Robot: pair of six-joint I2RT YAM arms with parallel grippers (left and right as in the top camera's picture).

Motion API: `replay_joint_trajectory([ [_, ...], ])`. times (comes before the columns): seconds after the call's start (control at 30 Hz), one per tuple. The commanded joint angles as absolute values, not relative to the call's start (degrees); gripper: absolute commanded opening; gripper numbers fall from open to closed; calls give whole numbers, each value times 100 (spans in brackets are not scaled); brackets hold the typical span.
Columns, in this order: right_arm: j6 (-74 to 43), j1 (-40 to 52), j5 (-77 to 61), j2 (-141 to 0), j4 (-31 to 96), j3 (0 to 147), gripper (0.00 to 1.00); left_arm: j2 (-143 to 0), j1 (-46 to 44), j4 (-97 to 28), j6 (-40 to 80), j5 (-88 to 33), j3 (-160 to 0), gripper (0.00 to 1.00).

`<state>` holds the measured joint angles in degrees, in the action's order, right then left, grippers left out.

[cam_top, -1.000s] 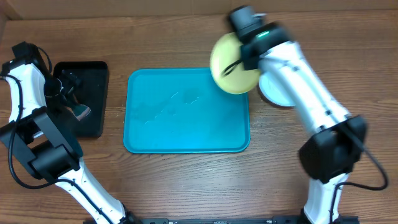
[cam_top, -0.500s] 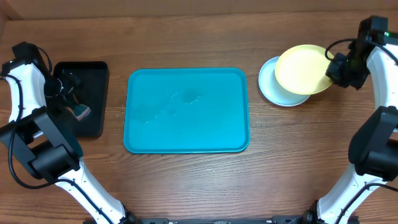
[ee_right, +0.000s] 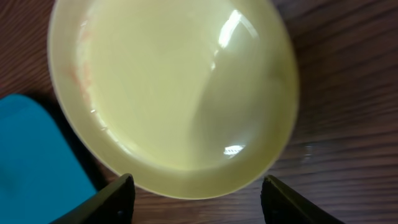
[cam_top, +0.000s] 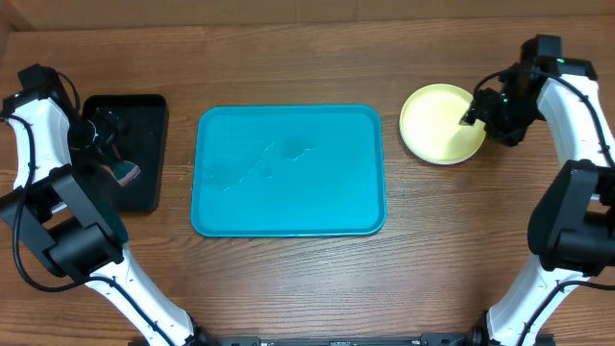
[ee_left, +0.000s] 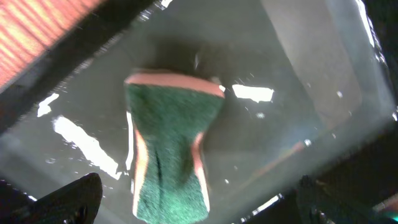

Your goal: Clean dirty plates on tray and stack at the side

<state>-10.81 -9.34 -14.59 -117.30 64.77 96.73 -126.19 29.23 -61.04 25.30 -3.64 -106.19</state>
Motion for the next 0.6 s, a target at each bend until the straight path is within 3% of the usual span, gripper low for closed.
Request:
replay_joint_trajectory([
  [0.0,-1048,-666,-1944,-11236,6410,9730,67,-12431,2891,-6171,2086,-882,-10932,100],
  [0.13,-1059,-355,-1962,-10838,6289,9736,72,-12075,2895,-6283,2040,-974,-11133,100],
  [0.23,-1074,-158,-1962,-10536,6276,9736,93,-11644,2895,-6403,1870,-998,-11159,100],
  [0.3,-1074,-67,-1962,-10374,6313,9736,100,-11332,2897,-6641,1769,-991,-11159,100],
  [0.57,-803,69,-1896,-9096,7655,9734,100,-9867,2884,-8005,1474,-1028,-11157,100],
])
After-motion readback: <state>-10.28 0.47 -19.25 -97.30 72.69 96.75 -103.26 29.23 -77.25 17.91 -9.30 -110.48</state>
